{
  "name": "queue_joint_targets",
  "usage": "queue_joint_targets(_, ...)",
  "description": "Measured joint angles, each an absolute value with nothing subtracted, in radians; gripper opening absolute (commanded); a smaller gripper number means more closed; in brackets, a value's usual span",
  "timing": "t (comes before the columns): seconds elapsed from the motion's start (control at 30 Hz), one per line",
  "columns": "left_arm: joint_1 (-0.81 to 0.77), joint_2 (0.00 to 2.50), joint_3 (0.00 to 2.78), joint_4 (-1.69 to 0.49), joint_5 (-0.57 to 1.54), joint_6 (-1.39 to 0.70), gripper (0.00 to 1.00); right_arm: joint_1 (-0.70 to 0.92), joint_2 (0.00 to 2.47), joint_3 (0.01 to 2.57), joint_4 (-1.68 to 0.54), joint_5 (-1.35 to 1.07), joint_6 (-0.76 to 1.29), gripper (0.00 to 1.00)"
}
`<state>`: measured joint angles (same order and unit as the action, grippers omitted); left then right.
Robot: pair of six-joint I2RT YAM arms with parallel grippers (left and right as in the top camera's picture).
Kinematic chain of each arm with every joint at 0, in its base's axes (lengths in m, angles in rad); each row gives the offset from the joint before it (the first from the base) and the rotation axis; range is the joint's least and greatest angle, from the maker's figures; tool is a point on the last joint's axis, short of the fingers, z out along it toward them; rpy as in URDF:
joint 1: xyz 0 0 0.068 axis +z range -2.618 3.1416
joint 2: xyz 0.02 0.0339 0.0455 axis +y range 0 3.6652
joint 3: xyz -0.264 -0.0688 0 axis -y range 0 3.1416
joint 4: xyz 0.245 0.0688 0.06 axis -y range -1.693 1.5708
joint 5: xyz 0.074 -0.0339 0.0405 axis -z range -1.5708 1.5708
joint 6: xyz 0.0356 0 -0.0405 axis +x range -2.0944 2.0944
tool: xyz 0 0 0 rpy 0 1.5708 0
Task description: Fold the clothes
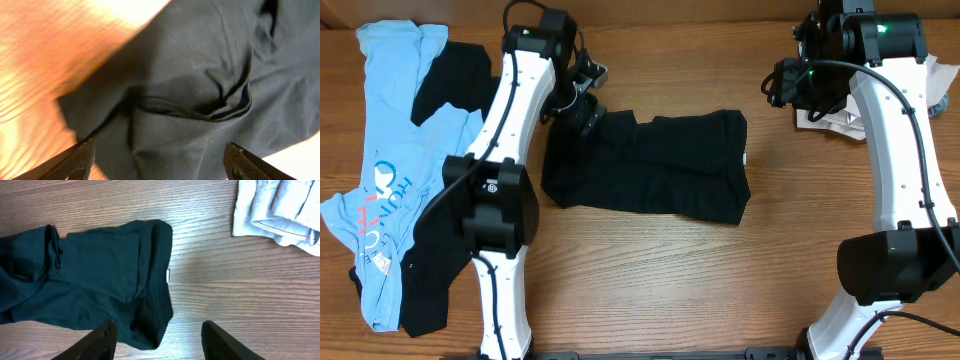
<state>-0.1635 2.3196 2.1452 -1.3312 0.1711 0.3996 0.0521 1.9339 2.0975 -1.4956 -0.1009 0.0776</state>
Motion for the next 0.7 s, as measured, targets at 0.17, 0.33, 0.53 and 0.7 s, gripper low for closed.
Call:
queue_joint_targets(0.17,-0.166,2.353,2.133,-1.346,0.25,0.495,0.83,0.052,1.934,2.098,-1.496,-0.101,0.077,0.58)
queue_joint_targets(0.33,-0.171,2.353,2.131,-1.342,0.266,0.543,0.8,0.052,1.934,2.098,-1.496,-0.101,0.078,0.58)
queue_joint_targets(0.53,-0.171,2.353,2.125,-1.329,0.241,0.559,0.8,0.052,1.934,2.098,-1.496,-0.101,0.078,0.58)
queue_joint_targets(0.7,-0.171,2.353,2.123,-1.312,0.22,0.561,0.79,0.052,1.934,2.098,-1.496,-0.101,0.078,0.58)
